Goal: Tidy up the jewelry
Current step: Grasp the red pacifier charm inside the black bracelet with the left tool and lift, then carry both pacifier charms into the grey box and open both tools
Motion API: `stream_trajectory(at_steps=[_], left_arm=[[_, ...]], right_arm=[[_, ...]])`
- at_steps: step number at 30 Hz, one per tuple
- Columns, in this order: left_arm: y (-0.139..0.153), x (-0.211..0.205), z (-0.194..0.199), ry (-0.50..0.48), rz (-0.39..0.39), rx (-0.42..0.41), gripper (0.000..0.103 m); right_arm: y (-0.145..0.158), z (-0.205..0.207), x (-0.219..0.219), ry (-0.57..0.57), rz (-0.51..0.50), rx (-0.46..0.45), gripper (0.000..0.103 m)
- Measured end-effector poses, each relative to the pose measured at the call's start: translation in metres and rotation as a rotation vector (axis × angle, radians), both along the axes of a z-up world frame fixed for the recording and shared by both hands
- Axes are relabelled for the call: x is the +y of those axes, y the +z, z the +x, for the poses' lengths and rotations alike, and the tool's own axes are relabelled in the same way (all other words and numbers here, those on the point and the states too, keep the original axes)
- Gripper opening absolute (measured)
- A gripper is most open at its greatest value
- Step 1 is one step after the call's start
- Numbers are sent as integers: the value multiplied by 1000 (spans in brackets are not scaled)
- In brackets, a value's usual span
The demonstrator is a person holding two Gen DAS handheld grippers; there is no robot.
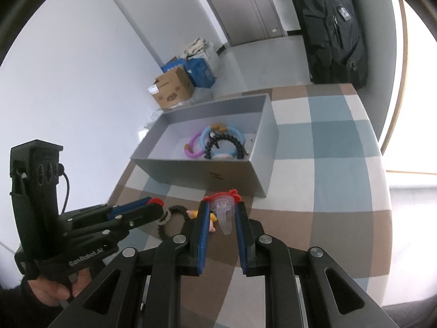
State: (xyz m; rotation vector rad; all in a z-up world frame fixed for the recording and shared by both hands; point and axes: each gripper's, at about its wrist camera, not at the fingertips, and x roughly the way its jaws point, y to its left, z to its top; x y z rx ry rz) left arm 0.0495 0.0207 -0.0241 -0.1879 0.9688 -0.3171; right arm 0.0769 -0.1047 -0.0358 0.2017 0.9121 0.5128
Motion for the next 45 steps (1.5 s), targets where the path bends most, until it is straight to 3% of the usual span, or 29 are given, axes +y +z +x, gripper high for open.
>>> stream_trajectory(at_steps=[8, 20, 45], left_arm=[[20, 8, 9, 34, -97, -52, 11], [41, 17, 45, 68, -150, -118, 11], [13, 21, 83, 77, -149, -28, 11]], right_arm=[[20, 5, -1, 4, 62, -70, 17], [33, 37, 4, 2, 130, -92, 17], [20, 79, 9, 0, 160, -40, 17]])
